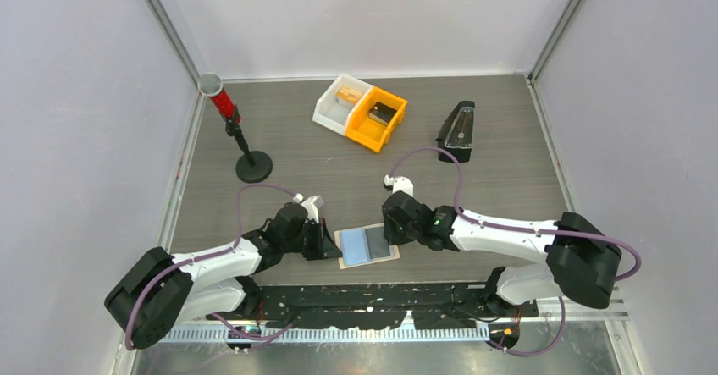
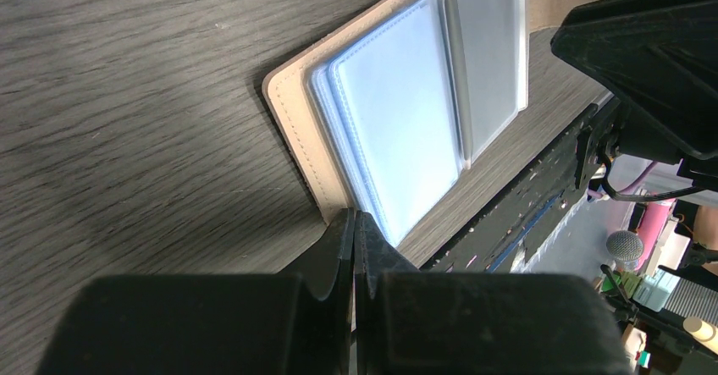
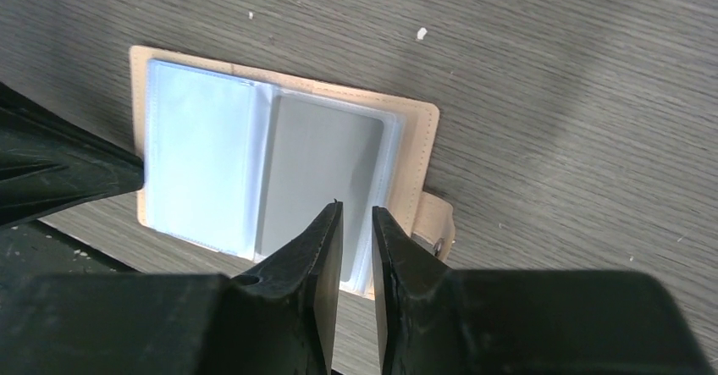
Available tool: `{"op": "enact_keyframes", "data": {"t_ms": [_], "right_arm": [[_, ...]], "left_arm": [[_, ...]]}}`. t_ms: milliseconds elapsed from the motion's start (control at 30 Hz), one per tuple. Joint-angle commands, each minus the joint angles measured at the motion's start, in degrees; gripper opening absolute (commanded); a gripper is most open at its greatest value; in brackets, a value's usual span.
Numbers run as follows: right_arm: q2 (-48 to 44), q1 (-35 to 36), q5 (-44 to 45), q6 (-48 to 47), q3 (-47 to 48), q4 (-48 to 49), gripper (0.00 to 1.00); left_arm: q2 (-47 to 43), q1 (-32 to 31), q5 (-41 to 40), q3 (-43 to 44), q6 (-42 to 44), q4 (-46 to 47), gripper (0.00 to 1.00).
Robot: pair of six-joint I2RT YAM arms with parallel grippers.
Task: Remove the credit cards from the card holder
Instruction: Remove the credit card from the card holder.
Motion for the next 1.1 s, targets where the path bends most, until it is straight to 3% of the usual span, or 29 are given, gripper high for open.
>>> {"op": "enact_keyframes", "data": {"t_ms": [0, 400, 633, 1067], "right_arm": [[1.51, 0.25, 2.60, -1.38, 2.36, -0.72, 0.27], [4.76, 0.25, 3.43, -1.48, 2.67, -0.44, 0.21], [4.43, 0.34, 4.17, -2.11, 2.90, -0.82, 0.06], [0.07, 0.51, 1.14, -2.89, 2.03, 1.34, 0.05]], "left_arm": [[-0.42, 0.09, 0.71, -0.45, -0.01, 2.44, 0.00], [-0.49, 0.10, 0.62, -0.54, -0.01, 2.36, 0.00], [-0.33, 0.10, 0.63, -0.51, -0.01, 2.62, 0.00], [-0.11, 0.06, 0.71, -0.45, -0.10, 2.71, 0.00]]}}
